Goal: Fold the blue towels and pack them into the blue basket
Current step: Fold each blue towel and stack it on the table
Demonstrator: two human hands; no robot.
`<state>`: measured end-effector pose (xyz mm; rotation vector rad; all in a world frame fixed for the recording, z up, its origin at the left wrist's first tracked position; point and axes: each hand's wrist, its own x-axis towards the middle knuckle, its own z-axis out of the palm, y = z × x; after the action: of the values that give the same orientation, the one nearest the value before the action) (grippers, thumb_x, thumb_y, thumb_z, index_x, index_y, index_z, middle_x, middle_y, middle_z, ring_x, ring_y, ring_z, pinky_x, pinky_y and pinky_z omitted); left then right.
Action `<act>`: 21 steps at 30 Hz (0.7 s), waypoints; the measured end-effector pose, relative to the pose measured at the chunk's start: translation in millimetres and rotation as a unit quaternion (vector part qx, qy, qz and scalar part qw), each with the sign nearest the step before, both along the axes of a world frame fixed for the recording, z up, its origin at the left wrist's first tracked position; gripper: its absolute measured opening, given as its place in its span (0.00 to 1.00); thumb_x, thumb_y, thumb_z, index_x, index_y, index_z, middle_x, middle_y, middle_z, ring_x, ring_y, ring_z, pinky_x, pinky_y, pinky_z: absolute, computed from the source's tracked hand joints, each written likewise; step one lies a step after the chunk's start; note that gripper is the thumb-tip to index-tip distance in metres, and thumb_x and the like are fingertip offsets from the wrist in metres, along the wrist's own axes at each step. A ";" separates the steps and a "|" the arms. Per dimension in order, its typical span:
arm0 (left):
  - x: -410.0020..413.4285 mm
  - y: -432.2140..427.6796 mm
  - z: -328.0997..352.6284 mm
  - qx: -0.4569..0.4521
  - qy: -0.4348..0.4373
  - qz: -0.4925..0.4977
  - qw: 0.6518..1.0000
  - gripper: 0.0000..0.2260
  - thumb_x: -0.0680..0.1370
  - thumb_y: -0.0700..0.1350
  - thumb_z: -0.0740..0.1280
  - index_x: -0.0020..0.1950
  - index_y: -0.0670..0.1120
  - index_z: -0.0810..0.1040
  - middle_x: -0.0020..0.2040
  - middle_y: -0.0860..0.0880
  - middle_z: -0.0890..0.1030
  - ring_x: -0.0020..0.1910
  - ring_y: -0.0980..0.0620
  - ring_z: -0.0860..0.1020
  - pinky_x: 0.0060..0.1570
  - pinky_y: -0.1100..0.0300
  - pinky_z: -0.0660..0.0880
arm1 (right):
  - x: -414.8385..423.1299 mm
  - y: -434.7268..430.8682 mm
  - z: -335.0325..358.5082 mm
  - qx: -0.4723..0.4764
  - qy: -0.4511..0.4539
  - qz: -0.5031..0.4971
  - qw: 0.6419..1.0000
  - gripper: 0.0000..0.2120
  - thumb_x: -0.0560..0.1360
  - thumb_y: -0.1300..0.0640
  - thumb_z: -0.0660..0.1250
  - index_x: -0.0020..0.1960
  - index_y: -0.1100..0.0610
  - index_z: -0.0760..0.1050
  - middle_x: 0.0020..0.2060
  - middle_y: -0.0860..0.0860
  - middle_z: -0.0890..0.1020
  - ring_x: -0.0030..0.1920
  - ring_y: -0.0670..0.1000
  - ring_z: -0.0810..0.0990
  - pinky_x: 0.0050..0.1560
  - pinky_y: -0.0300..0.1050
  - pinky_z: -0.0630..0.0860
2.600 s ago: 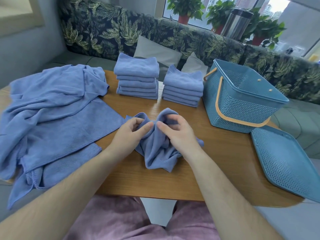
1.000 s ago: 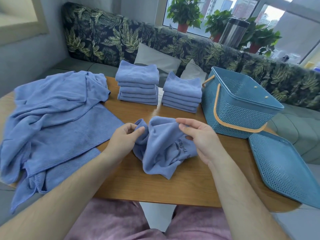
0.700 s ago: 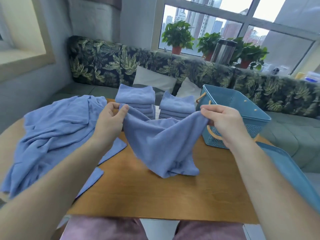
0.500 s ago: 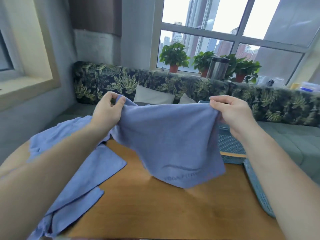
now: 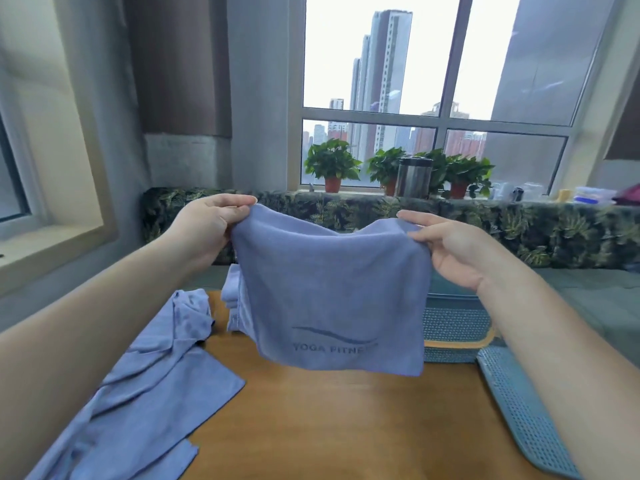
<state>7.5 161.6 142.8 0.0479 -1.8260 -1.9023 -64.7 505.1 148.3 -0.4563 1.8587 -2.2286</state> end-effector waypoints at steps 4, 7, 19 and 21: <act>1.6 -3.2 7.7 -0.019 -0.011 0.008 1.000 0.11 0.80 0.31 0.63 0.54 0.42 0.83 0.51 0.44 0.84 0.49 0.50 0.81 0.50 0.62 0.77 | 3.9 6.2 -0.7 -0.013 -0.001 0.004 1.000 0.19 0.78 0.70 0.60 0.61 0.56 0.81 0.50 0.52 0.85 0.44 0.51 0.82 0.43 0.43 0.78; 7.1 -2.1 10.3 -0.005 -0.011 0.020 1.000 0.12 0.80 0.33 0.61 0.55 0.42 0.83 0.53 0.44 0.84 0.49 0.50 0.81 0.49 0.61 0.76 | 4.5 6.5 1.4 -0.048 0.032 -0.094 0.994 0.09 0.77 0.63 0.67 0.54 0.55 0.83 0.42 0.48 0.86 0.42 0.47 0.81 0.45 0.39 0.75; 44.2 9.3 3.4 -0.104 0.026 0.052 0.993 0.14 0.74 0.44 0.75 0.60 0.48 0.83 0.50 0.52 0.83 0.49 0.57 0.78 0.49 0.61 0.72 | 33.1 21.0 11.3 0.031 0.137 -0.094 0.986 0.09 0.77 0.59 0.71 0.56 0.55 0.85 0.47 0.51 0.86 0.43 0.49 0.79 0.45 0.42 0.72; 39.4 10.6 1.5 -0.100 0.023 0.063 0.993 0.13 0.76 0.39 0.74 0.60 0.46 0.82 0.46 0.51 0.82 0.44 0.57 0.78 0.45 0.65 0.73 | 28.9 20.0 7.6 0.050 0.155 -0.122 0.979 0.07 0.76 0.60 0.73 0.53 0.54 0.86 0.45 0.50 0.86 0.43 0.48 0.78 0.43 0.40 0.71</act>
<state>46.9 172.2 144.3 0.0494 -1.9260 -1.6157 -35.8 525.0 155.9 -0.6195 2.2854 -2.3077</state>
